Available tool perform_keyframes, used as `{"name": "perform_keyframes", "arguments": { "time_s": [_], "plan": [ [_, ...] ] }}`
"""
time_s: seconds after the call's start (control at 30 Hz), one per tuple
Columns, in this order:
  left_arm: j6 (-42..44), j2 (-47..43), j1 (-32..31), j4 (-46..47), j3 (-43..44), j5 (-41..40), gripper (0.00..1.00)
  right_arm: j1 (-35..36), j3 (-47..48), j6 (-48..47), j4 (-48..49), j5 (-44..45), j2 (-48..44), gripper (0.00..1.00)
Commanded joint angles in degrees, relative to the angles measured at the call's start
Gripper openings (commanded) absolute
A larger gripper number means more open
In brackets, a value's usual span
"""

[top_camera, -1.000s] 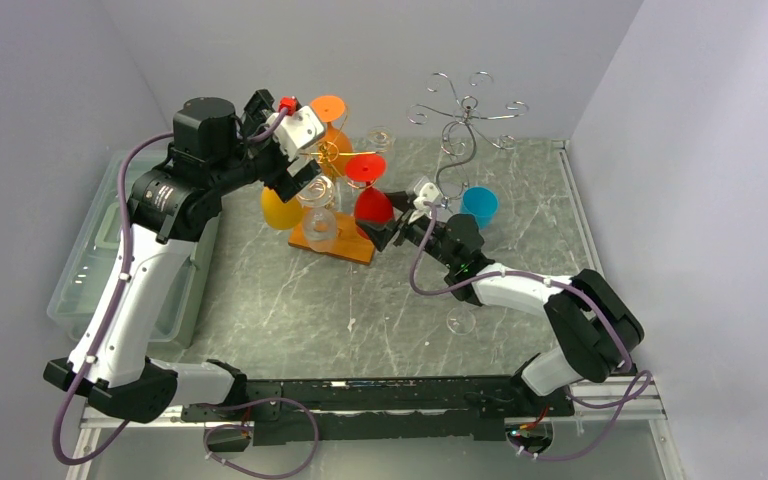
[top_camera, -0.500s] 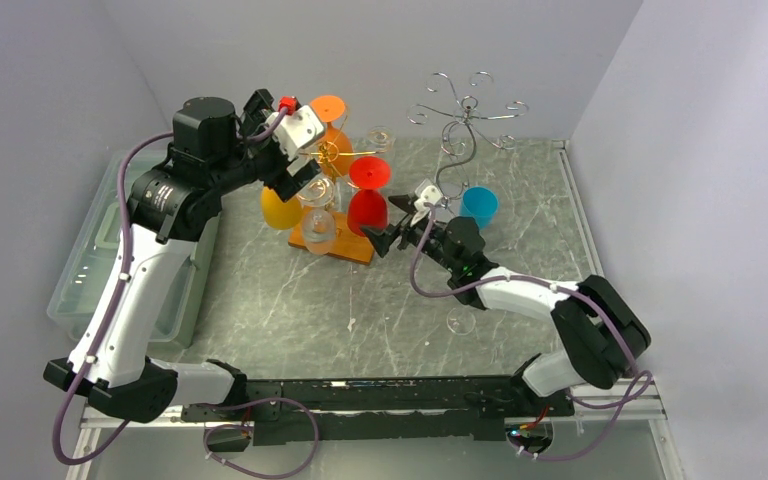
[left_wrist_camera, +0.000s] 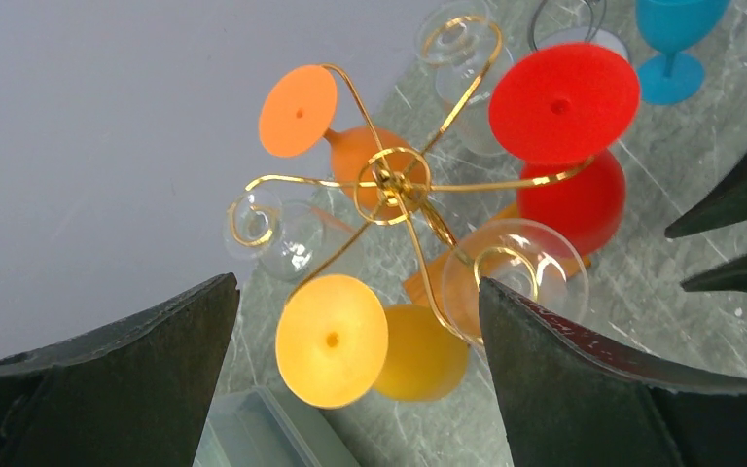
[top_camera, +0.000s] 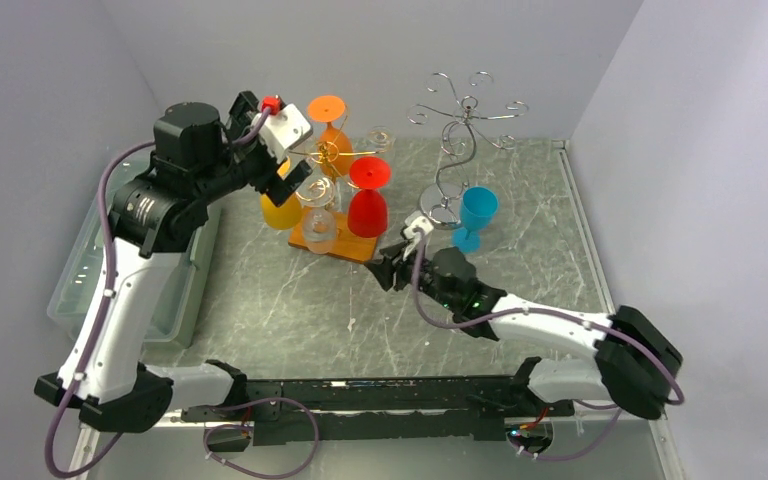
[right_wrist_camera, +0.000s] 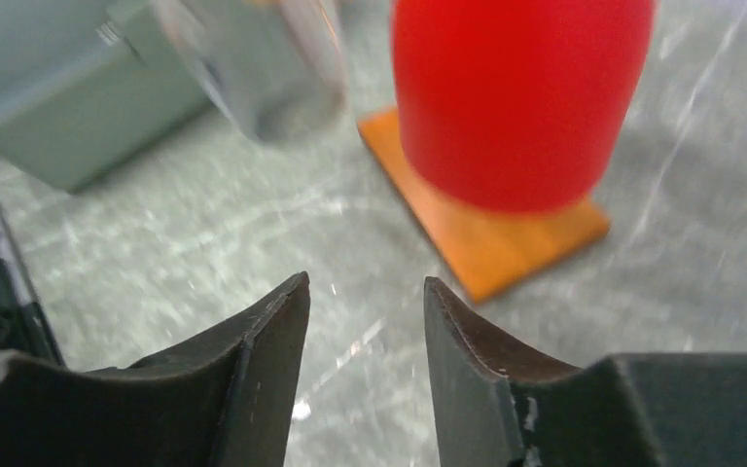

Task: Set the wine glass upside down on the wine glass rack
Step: Move the wine rack to the center of the board.

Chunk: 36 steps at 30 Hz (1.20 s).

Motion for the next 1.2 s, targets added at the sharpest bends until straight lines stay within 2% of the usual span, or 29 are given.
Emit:
{"name": "perform_keyframes", "arguments": {
  "time_s": [0.0,0.33,0.4,0.57,0.7,0.8,0.87,0.97,1.03,1.1,1.17],
  "plan": [
    [0.2,-6.6,-0.1,0.8,-5.7,2.5,0.99,1.2,-1.4,6.9,-3.5,9.0,7.7,0.45],
    [6.0,-25.8,-0.1,0.2,-26.6,9.7,0.99,1.4,1.2,13.8,8.6,16.0,25.8,0.37],
    [8.6,-29.7,-0.1,-1.6,-32.1,11.7,0.95,1.4,1.9,15.4,12.1,16.6,30.1,0.35],
    [18.0,-39.3,-0.1,-4.2,-44.7,14.7,0.78,1.4,4.0,19.2,15.5,17.5,36.2,0.32],
    [26.8,-44.0,-0.1,-1.4,-54.7,15.5,0.68,1.5,4.1,21.5,17.2,18.6,38.1,0.31],
    [32.9,-44.7,-0.1,4.4,-61.8,14.7,0.57,1.5,3.2,23.2,18.2,19.8,38.2,0.30],
    [36.5,-44.1,-0.1,8.8,-67.1,13.9,0.46,1.5,2.4,24.7,18.9,20.7,38.2,0.28],
    [41.1,-42.5,-0.1,16.9,-73.3,12.7,0.25,1.5,1.3,26.8,20.8,21.7,38.6,0.24],
    [43.6,-41.3,-0.1,24.4,-77.5,11.5,0.05,1.5,0.8,28.6,21.8,22.3,38.8,0.21],
    [46.9,-40.0,-0.1,30.3,-81.4,10.7,0.00,1.4,0.6,30.6,22.3,22.6,39.3,0.19],
    [50.4,-38.4,-0.1,36.1,-85.4,10.1,0.00,1.4,0.5,32.4,22.6,22.7,39.9,0.15]
  ]
}}
